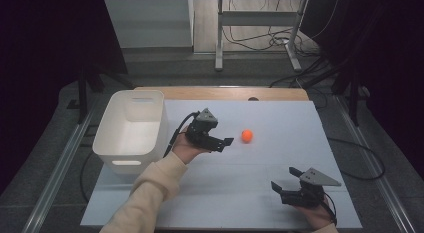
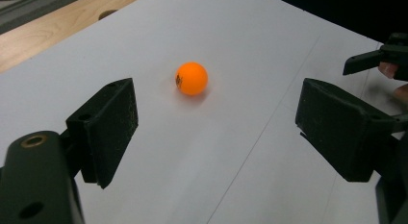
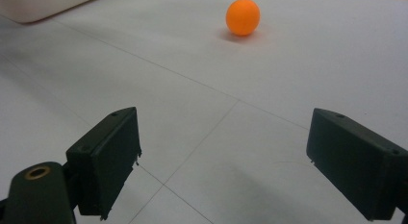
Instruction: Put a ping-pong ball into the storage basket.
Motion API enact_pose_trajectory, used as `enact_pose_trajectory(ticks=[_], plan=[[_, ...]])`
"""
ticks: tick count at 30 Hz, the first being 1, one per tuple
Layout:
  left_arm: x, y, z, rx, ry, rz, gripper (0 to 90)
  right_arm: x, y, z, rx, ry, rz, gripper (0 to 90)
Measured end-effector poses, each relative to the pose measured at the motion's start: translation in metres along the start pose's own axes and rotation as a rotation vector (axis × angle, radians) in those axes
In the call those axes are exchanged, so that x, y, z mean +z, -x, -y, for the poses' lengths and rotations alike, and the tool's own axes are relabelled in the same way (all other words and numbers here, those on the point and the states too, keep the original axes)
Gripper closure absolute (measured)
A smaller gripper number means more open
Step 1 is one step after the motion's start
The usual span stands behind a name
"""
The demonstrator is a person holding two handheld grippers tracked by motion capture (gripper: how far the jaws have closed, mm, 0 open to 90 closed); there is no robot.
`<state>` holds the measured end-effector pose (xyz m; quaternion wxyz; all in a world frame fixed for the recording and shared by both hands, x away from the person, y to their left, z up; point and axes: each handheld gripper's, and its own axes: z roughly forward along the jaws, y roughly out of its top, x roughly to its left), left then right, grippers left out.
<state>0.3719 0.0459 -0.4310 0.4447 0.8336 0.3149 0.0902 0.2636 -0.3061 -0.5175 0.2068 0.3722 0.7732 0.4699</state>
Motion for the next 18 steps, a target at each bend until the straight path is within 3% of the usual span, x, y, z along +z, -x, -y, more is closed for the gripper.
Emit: enact_pose_trajectory(ticks=[18], plan=[[0.031,-0.007,-0.007,-0.037,-0.033,-0.01,15.9,0.001,0.0,-0.001,-0.007,0.004,-0.008,12.0]])
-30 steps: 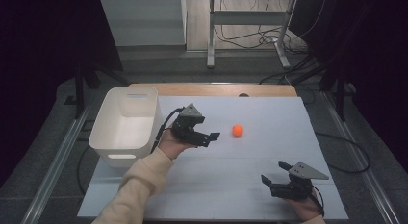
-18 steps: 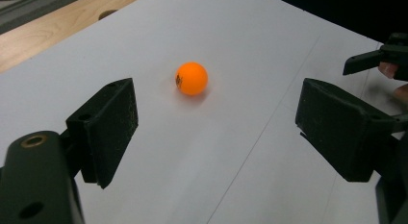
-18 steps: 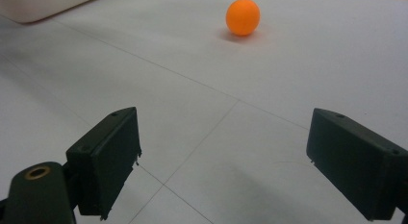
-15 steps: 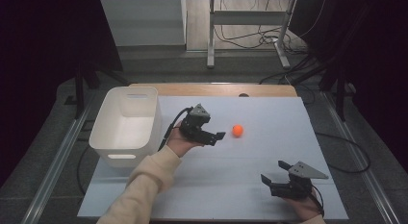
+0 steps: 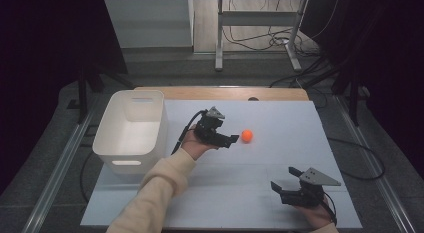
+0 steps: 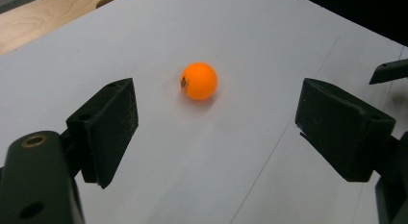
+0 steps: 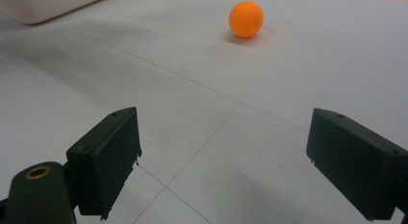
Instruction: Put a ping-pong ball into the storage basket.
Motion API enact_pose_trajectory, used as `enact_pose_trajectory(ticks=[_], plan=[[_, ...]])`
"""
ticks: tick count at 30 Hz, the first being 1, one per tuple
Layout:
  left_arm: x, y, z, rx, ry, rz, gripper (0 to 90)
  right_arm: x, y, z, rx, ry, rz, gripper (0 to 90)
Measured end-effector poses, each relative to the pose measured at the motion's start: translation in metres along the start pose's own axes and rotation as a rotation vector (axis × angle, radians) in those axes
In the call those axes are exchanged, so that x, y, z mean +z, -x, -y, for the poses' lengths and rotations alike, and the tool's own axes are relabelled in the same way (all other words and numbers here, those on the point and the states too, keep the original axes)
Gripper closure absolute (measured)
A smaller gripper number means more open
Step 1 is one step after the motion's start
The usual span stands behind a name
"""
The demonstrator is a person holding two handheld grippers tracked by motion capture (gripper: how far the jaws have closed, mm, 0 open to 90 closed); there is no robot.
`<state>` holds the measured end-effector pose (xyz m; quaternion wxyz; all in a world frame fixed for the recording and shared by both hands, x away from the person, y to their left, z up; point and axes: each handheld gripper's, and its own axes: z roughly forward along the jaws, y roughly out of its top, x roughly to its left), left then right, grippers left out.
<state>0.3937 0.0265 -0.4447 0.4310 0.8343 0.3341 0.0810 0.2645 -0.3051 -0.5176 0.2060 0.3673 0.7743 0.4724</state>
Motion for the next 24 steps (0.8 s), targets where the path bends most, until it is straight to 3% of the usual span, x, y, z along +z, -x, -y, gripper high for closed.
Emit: enact_pose_trajectory(ticks=[11,24], plan=[[0.016,-0.005,-0.005,-0.023,-0.013,0.005,16.0,0.001,0.0,-0.001,0.005,0.003,-0.009,12.1],[0.041,-0.002,-0.01,0.01,-0.053,0.002,15.9,0.003,0.0,-0.002,-0.004,0.006,-0.008,12.2]])
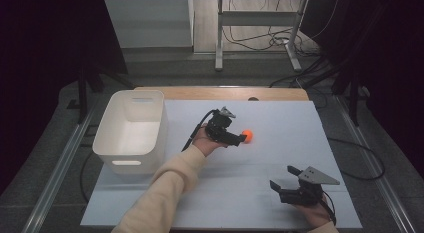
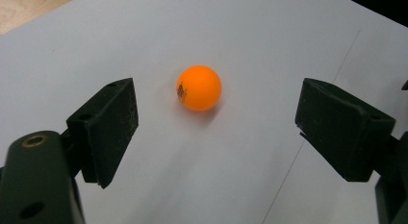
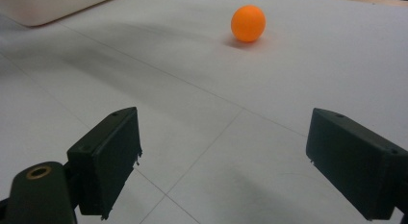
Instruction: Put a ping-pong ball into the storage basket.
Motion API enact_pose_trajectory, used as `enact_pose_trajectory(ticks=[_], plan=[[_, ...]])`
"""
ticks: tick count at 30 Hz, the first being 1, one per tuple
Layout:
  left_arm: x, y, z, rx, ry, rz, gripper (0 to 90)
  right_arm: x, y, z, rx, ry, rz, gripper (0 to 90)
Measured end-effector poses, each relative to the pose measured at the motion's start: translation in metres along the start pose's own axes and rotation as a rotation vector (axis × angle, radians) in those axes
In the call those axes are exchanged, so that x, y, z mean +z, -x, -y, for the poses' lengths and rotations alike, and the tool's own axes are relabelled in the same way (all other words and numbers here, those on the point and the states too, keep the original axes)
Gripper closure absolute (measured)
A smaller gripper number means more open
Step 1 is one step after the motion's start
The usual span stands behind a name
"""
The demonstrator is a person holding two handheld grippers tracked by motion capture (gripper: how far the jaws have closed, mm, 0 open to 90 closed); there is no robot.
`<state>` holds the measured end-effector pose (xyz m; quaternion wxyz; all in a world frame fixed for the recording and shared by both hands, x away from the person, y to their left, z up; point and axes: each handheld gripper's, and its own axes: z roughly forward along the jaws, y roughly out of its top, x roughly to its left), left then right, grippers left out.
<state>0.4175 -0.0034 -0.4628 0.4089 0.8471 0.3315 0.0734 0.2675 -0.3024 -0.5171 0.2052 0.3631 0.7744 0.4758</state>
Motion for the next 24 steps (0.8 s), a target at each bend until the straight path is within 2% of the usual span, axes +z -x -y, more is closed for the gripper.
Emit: enact_pose_trajectory(ticks=[10,15,24], plan=[[0.009,0.0,-0.002,0.014,-0.012,-0.001,15.9,0.0,0.0,0.0,0.006,0.001,0.009,12.2],[0.013,0.004,-0.004,0.021,-0.003,0.012,15.9,-0.001,0.0,-0.001,0.01,0.009,0.014,12.2],[0.026,0.007,-0.005,0.041,-0.034,0.001,16.2,-0.001,0.0,-0.001,0.008,0.008,0.012,12.2]])
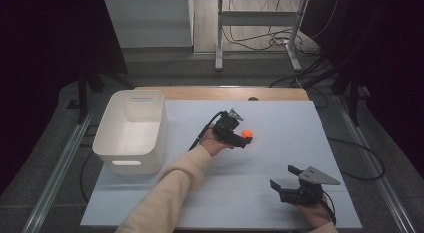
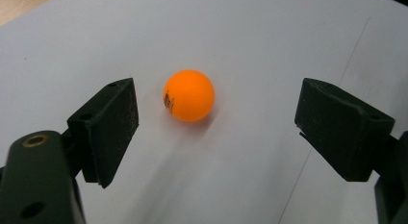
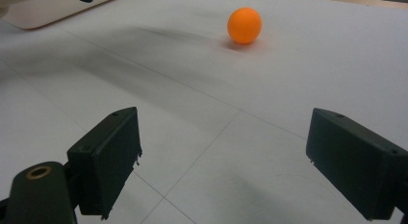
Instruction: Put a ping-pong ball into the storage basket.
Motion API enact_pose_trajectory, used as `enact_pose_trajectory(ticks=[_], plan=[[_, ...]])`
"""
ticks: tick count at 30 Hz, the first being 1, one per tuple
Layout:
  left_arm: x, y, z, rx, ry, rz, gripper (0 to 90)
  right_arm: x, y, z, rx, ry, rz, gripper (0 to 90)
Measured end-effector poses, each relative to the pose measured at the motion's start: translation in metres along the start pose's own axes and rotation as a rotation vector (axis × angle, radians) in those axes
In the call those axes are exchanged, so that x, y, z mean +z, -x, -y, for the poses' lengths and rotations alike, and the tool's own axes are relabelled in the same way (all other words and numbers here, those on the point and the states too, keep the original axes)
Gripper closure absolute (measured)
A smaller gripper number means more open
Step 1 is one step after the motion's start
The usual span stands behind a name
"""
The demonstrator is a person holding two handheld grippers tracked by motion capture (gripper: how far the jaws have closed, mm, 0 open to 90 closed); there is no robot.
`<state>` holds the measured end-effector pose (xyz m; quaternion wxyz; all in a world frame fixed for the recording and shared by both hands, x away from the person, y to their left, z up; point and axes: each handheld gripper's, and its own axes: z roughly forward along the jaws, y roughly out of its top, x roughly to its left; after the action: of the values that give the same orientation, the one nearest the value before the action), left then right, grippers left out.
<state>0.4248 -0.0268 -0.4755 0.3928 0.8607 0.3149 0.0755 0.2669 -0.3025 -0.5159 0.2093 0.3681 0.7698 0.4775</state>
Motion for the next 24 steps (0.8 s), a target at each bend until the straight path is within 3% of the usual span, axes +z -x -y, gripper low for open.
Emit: enact_pose_trajectory(ticks=[24], plan=[[0.037,-0.012,-0.001,-0.022,-0.074,-0.033,16.2,0.001,0.001,0.0,-0.001,-0.008,-0.002,12.2]])
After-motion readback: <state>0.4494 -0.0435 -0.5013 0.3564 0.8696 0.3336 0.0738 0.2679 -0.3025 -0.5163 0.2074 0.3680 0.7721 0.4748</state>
